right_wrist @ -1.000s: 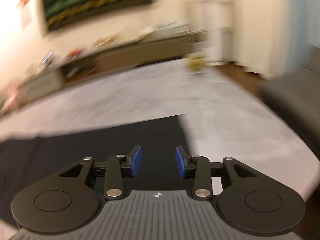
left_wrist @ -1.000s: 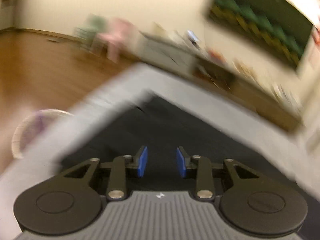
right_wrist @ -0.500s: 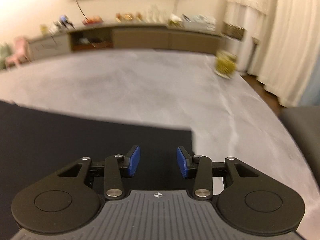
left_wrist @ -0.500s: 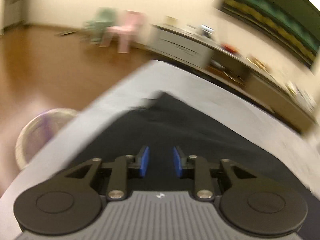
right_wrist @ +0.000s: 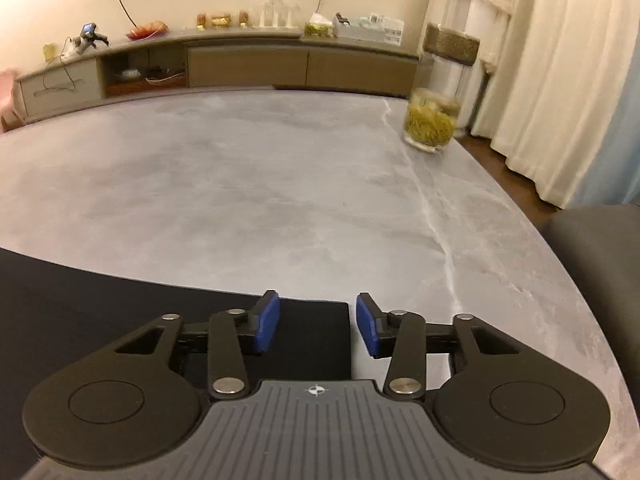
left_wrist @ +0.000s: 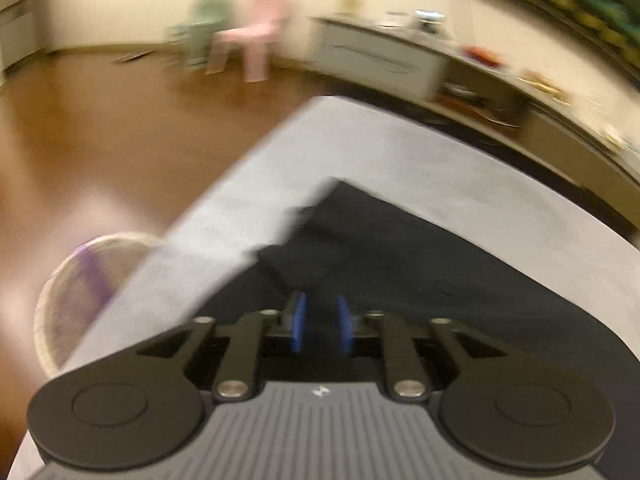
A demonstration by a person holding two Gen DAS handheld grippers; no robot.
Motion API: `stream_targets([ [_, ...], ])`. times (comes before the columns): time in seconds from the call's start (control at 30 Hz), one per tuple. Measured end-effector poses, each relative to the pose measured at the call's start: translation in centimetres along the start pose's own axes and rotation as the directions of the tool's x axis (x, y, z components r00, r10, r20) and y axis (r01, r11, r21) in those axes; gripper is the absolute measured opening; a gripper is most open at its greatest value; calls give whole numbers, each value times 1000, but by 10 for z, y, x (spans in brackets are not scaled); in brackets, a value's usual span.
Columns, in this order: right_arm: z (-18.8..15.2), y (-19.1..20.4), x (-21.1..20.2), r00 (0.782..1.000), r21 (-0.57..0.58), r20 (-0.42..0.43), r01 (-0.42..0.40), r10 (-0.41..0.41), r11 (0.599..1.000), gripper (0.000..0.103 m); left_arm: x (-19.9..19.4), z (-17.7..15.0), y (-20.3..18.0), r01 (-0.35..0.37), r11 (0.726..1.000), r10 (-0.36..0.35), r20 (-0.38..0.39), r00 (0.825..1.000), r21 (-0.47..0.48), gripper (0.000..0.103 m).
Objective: Fold clothes
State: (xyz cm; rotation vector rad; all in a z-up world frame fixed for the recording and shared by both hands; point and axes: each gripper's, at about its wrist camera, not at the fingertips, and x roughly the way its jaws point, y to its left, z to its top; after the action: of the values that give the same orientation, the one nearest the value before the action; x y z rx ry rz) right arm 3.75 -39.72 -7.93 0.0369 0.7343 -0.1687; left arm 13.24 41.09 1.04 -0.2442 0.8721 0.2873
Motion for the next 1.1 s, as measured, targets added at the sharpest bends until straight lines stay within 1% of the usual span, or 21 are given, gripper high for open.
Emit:
stream_targets([
  [0.03, -1, 6, -2, 998, -5, -2, -56, 56, 998, 46, 5, -4, 2, -21, 1000, 21, -7, 1000, 13, 21],
  [0.07, -3, 11, 2, 995, -17, -34, -94, 94, 995, 46, 10, -7, 5, -50, 999, 50, -13, 999, 21, 12],
  [0.13, -9, 17, 14, 994, -60, -47, -99, 97, 993, 50, 3, -1, 26, -69, 996, 68, -21, 997, -56, 3],
  [0.17, -8, 16, 21, 996, -70, -41, -82, 79, 994, 50, -5, 3, 40, -89, 989, 88, -18, 996, -114, 4],
  [0.2, -7, 12, 28, 998, -65, -36, -53, 50, 997, 50, -22, 6, 49, -112, 983, 115, 16, 993, -142, 7],
  [0.23, -5, 9, 34, 999, -59, -31, -23, 21, 998, 50, -42, 9, 58, -133, 977, 144, 55, 988, -165, 18],
  [0.27, -4, 6, 41, 1000, -53, -26, 6, -8, 999, 50, -62, 9, 68, -116, 974, 136, 97, 986, -192, 25],
  [0.37, -2, 9, 51, 998, -51, -31, 62, -63, 997, 51, -101, -9, 88, -62, 970, 93, 125, 988, -236, 27],
  [0.4, -3, 12, 50, 997, -50, -36, 63, -64, 997, 51, -106, -19, 89, -54, 970, 81, 104, 991, -235, 28],
  [0.53, -1, 25, 28, 1000, -58, 12, -25, 26, 998, 54, -110, -68, 83, -51, 979, 49, -19, 999, -198, 32],
  [0.6, -5, 29, 23, 997, -43, 13, -75, 76, 996, 57, -109, -82, 78, -57, 980, 49, -48, 998, -191, 46],
  [0.63, -7, 31, 20, 996, -34, 6, -90, 90, 995, 59, -109, -86, 77, -58, 977, 47, -57, 997, -206, 48],
  [0.7, -10, 28, 16, 994, -15, -9, -112, 112, 994, 60, -116, -96, 81, -21, 959, 3, -63, 998, -282, 53],
  [0.8, -13, 23, 4, 991, 2, 2, -134, 134, 991, 63, -114, -105, 87, 47, 912, -67, -34, 997, -408, 66],
  [0.83, -14, 21, -2, 990, 7, 11, -139, 138, 990, 66, -111, -106, 87, 59, 900, -81, -33, 996, -432, 66],
  [0.93, -16, 16, -27, 988, 24, 25, -150, 149, 988, 67, -91, -102, 86, 36, 891, -77, -73, 994, -453, 67],
  [0.97, -16, 15, -36, 988, 29, 26, -153, 152, 988, 67, -83, -100, 86, 12, 888, -58, -85, 995, -459, 63],
  [1.0, -17, 13, -42, 988, 32, 26, -155, 155, 987, 67, -75, -97, 86, -7, 891, -38, -90, 995, -454, 43],
  [1.03, -18, 12, -46, 988, 32, 23, -156, 155, 987, 67, -79, -93, 79, 13, 915, -34, -44, 998, -404, 19],
  [1.07, -20, 11, -52, 988, 31, 20, -156, 155, 987, 67, -86, -90, 71, 39, 939, -37, 12, 999, -342, 2],
  [1.1, -22, 9, -57, 988, 31, 18, -157, 156, 987, 67, -92, -86, 63, 61, 959, -44, 67, 997, -277, 1],
])
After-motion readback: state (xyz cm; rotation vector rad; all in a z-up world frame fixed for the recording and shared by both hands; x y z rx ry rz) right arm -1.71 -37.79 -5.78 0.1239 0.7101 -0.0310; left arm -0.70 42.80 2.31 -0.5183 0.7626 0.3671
